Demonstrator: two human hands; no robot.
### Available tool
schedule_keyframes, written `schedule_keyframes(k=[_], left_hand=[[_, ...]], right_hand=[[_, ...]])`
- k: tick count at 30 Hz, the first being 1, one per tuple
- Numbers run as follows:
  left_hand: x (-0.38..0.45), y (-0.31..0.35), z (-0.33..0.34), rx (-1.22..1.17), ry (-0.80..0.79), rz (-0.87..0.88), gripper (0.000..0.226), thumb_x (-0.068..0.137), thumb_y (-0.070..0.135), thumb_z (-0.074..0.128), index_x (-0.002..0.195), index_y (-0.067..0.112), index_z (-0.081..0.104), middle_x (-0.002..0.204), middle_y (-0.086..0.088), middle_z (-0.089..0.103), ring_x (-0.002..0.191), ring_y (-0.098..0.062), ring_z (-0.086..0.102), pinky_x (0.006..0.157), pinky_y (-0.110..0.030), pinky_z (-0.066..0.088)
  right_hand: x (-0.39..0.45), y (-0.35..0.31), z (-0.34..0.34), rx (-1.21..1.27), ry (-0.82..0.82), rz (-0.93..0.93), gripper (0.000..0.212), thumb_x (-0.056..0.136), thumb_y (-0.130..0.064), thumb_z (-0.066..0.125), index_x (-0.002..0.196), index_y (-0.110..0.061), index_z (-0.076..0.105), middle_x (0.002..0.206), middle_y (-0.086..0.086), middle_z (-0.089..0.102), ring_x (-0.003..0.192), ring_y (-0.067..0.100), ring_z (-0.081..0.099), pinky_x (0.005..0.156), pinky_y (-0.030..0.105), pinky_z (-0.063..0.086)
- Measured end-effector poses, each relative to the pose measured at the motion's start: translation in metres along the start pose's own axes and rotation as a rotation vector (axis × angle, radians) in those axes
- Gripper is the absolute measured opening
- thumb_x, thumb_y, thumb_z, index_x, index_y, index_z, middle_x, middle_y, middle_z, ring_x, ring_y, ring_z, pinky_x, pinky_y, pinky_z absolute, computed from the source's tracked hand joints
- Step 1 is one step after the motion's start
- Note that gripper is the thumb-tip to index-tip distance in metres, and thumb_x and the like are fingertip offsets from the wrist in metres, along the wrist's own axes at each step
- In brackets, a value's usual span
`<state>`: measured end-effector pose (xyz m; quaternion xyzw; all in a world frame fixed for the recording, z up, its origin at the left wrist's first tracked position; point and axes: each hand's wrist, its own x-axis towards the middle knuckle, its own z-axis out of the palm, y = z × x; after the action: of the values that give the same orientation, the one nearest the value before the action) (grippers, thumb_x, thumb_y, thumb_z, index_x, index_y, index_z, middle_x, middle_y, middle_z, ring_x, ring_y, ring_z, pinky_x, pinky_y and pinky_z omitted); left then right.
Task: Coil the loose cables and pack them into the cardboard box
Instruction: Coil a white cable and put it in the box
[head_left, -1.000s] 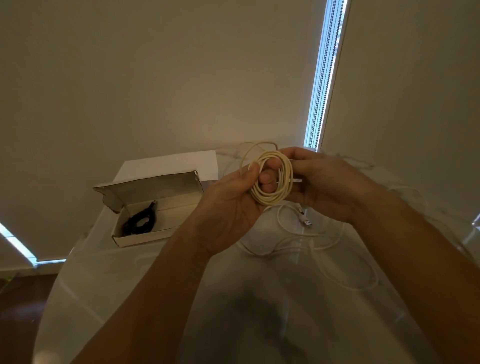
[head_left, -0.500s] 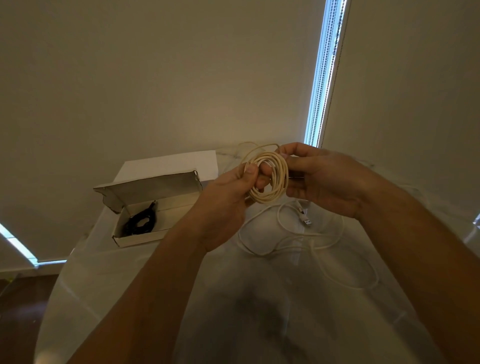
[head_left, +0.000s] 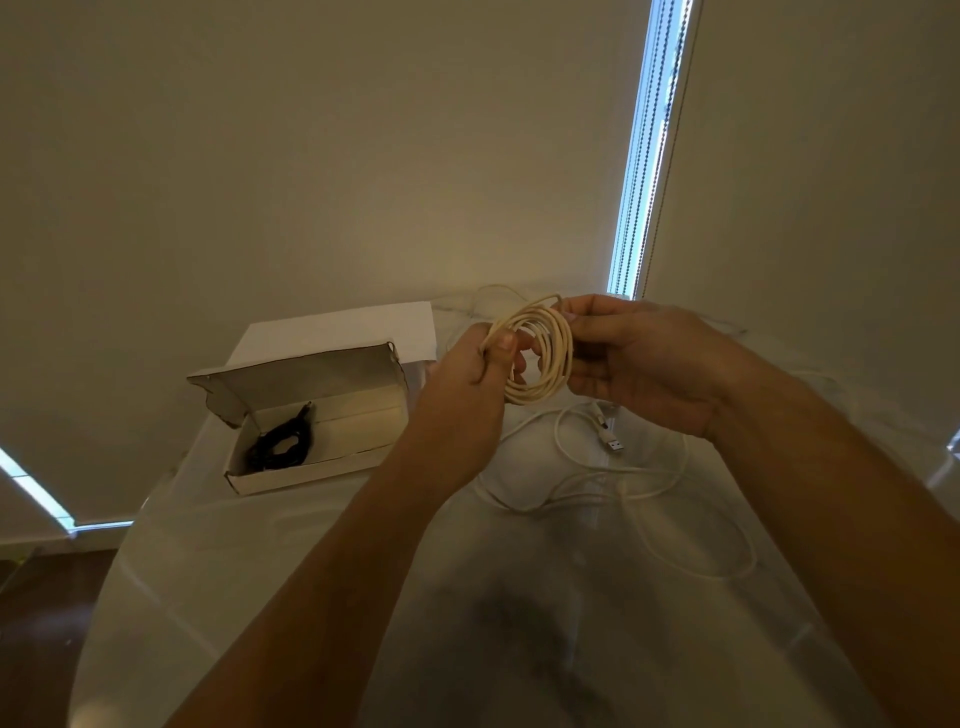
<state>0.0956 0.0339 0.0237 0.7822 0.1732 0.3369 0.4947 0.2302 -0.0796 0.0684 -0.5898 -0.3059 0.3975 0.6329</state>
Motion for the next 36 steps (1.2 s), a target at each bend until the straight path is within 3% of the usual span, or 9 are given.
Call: schedule_keyframes(k=[4,8,13,18,22,24,28,33,36], left_hand=[[0.001,0.002,-0.002,-0.048,-0.006,-0.014,0.048,0.098,0.052,0.038,0.120,0.019,0.064,0.110,-0.003,0.071,0.108,-0.021,0.066,0.099,-0.051,0.051],[-0.001,0.003,-0.002,-0.042,-0.021,0.015,0.042,0.105,0.043,0.037,0.109,0.011,0.064,0.099,-0.015,0.067,0.096,-0.031,0.064,0.093,-0.056,0.052],[-0.003,0.005,0.007,-0.011,-0.024,0.033,0.040,0.105,0.042,0.036,0.119,0.017,0.063,0.102,-0.006,0.069,0.098,-0.022,0.066,0.094,-0.051,0.054],[-0.002,0.002,0.006,-0.017,-0.008,0.044,0.039,0.105,0.040,0.036,0.122,0.017,0.062,0.108,-0.004,0.070,0.104,-0.020,0.066,0.097,-0.049,0.053],[-0.001,0.000,0.008,-0.038,-0.019,0.035,0.045,0.099,0.049,0.037,0.120,0.019,0.064,0.108,-0.004,0.071,0.105,-0.022,0.066,0.096,-0.051,0.053],[0.000,-0.002,0.008,-0.029,-0.019,0.034,0.045,0.099,0.050,0.037,0.119,0.020,0.064,0.107,-0.004,0.071,0.105,-0.023,0.066,0.095,-0.052,0.053],[0.002,-0.008,0.009,-0.019,-0.012,-0.003,0.047,0.097,0.053,0.037,0.116,0.020,0.065,0.105,-0.005,0.071,0.102,-0.024,0.067,0.094,-0.053,0.053],[0.002,-0.009,0.009,-0.018,-0.016,-0.002,0.041,0.101,0.051,0.039,0.106,0.022,0.067,0.097,-0.003,0.071,0.096,-0.025,0.068,0.090,-0.056,0.053],[0.002,-0.008,0.008,-0.034,0.002,-0.006,0.038,0.100,0.050,0.042,0.100,0.020,0.066,0.090,-0.004,0.069,0.087,-0.026,0.066,0.085,-0.059,0.053]], right_hand=[[0.001,0.000,-0.002,-0.020,0.021,-0.011,0.022,0.096,-0.013,0.058,0.115,-0.008,0.068,0.100,0.010,0.067,0.087,0.020,0.063,0.076,0.031,0.053],[0.001,0.001,-0.004,-0.091,0.091,-0.086,0.025,0.090,-0.014,0.065,0.113,-0.006,0.071,0.104,0.012,0.073,0.092,0.019,0.065,0.085,0.036,0.052],[0.002,0.005,0.001,0.081,0.072,-0.080,0.022,0.092,-0.002,0.059,0.111,0.000,0.069,0.090,0.010,0.074,0.081,0.017,0.071,0.071,0.025,0.060],[0.002,0.003,-0.003,0.130,-0.002,0.041,0.033,0.089,-0.012,0.063,0.119,0.000,0.066,0.100,0.014,0.069,0.090,0.024,0.067,0.077,0.032,0.060],[0.002,0.004,-0.004,0.024,-0.043,0.120,0.017,0.093,-0.023,0.060,0.097,-0.013,0.072,0.091,0.006,0.066,0.080,0.017,0.060,0.073,0.029,0.050],[0.002,0.003,-0.003,0.012,-0.036,0.126,0.020,0.096,-0.025,0.053,0.088,-0.017,0.070,0.085,0.002,0.065,0.075,0.015,0.058,0.072,0.031,0.045],[0.000,0.001,0.002,-0.020,-0.057,0.117,0.022,0.091,-0.039,0.058,0.101,-0.020,0.064,0.091,0.001,0.063,0.079,0.016,0.056,0.076,0.035,0.039],[-0.002,0.005,0.006,-0.110,-0.134,0.012,0.025,0.087,-0.034,0.067,0.102,-0.015,0.067,0.096,0.007,0.061,0.090,0.022,0.054,0.087,0.039,0.039],[-0.002,0.008,0.010,-0.142,-0.109,-0.032,0.055,0.071,-0.029,0.083,0.119,-0.012,0.063,0.107,0.010,0.068,0.097,0.025,0.062,0.086,0.038,0.047]])
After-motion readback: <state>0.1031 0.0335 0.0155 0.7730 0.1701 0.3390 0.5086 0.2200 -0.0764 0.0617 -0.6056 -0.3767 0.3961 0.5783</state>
